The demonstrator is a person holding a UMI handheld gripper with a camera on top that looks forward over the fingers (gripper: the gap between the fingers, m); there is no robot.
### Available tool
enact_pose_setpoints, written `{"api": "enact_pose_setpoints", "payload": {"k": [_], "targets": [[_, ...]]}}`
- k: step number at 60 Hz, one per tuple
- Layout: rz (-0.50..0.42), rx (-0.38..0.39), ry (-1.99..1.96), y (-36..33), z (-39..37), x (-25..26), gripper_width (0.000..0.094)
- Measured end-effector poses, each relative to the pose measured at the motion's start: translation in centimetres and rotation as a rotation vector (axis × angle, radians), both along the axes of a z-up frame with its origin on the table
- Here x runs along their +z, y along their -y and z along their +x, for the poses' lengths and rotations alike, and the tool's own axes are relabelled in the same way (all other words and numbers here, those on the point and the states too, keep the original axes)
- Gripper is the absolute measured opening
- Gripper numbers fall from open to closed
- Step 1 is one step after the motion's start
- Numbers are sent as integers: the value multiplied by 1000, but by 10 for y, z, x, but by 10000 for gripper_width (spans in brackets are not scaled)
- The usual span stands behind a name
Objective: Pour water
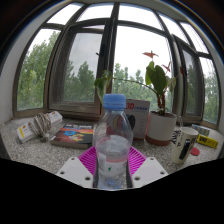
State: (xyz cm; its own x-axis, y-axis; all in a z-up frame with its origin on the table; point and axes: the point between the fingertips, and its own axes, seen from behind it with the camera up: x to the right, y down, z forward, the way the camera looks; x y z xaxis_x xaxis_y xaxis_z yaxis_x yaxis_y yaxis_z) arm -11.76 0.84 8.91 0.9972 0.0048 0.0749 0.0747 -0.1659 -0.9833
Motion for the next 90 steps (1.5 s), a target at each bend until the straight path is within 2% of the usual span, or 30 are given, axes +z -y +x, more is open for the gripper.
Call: {"api": "enact_pose_setpoints", "payload": {"k": [7,18,23,30,37,45,53,64,69,79,84,90], "targets": [[12,44,-33,3,-4,1,287],[30,102,-96,11,-8,18,287],[81,158,-217,16,-14,59,287],[175,267,-537,19,-12,143,287],[243,361,-981,18,14,217,287],[273,525,-1555,14,65,270,286],[288,499,-1998,-9,130,258,287],[279,356,-2364,-38,187,202,287],[260,317,-2454,-44,199,187,286],[191,334,-2442,-43,193,190,288],[202,370,-2352,-40,196,210,287],[251,438,-2069,-29,204,264,288]]}}
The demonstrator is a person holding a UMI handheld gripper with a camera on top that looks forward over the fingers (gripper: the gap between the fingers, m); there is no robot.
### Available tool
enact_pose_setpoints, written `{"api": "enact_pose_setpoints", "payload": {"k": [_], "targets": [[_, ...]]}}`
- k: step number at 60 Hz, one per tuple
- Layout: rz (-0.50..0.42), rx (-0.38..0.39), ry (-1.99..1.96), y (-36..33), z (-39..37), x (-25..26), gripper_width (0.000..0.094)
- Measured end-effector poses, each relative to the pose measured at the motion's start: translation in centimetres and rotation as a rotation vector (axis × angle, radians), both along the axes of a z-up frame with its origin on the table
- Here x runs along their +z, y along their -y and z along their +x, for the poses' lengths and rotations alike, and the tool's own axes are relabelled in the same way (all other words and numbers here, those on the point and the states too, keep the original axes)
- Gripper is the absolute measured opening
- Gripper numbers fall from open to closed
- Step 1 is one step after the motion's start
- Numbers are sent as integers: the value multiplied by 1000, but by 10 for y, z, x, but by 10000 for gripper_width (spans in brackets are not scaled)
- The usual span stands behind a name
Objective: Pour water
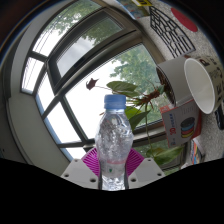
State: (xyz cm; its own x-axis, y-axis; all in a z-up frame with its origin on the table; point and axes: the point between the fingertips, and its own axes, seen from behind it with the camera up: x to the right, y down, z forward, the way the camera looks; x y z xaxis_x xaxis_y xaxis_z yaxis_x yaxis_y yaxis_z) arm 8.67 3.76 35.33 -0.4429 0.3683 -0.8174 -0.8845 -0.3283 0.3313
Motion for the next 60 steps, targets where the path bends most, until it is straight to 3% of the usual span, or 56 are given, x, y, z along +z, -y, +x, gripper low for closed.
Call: {"api": "enact_pose_setpoints", "payload": {"k": [7,16,21,28,36,44,52,60], "targets": [[146,-192,398,33,21,80,286],[254,-537,912,59,80,147,287],[250,-701,1178,48,107,148,286],[157,-811,1524,27,148,107,286],[-3,-772,1859,-13,184,-4,285],[-127,-608,2040,-39,205,-126,286],[-204,-490,2119,-47,214,-214,286],[-280,-416,2128,-43,224,-265,290]]}}
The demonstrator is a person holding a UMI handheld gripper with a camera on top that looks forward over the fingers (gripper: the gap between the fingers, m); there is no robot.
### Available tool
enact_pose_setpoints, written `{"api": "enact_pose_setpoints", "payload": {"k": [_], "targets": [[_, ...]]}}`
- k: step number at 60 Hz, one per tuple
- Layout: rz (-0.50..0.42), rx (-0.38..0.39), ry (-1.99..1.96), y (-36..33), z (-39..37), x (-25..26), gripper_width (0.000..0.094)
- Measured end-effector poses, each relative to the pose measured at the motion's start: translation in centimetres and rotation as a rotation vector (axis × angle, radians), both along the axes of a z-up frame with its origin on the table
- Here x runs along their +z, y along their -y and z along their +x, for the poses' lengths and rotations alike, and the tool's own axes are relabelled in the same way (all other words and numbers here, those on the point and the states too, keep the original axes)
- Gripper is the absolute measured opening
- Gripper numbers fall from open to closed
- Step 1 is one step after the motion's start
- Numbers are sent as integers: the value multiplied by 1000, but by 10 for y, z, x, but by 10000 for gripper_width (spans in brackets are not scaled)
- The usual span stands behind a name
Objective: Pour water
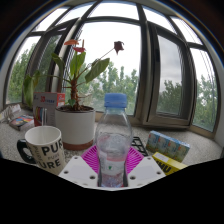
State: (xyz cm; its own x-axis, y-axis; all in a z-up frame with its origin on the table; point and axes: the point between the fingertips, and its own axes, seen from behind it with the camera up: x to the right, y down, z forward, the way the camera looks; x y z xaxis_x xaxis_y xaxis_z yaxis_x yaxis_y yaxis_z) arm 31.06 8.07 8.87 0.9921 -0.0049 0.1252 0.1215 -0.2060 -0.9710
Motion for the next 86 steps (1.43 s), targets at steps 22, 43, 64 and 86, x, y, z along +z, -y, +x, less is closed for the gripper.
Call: {"api": "enact_pose_setpoints", "payload": {"k": [22,43,64,86], "targets": [[-47,-72,-53,13,17,-3,839],[-90,-152,-58,131,0,47,856],[-98,-205,-50,313,-59,77,855],[-75,-240,-33,419,-97,95,851]]}}
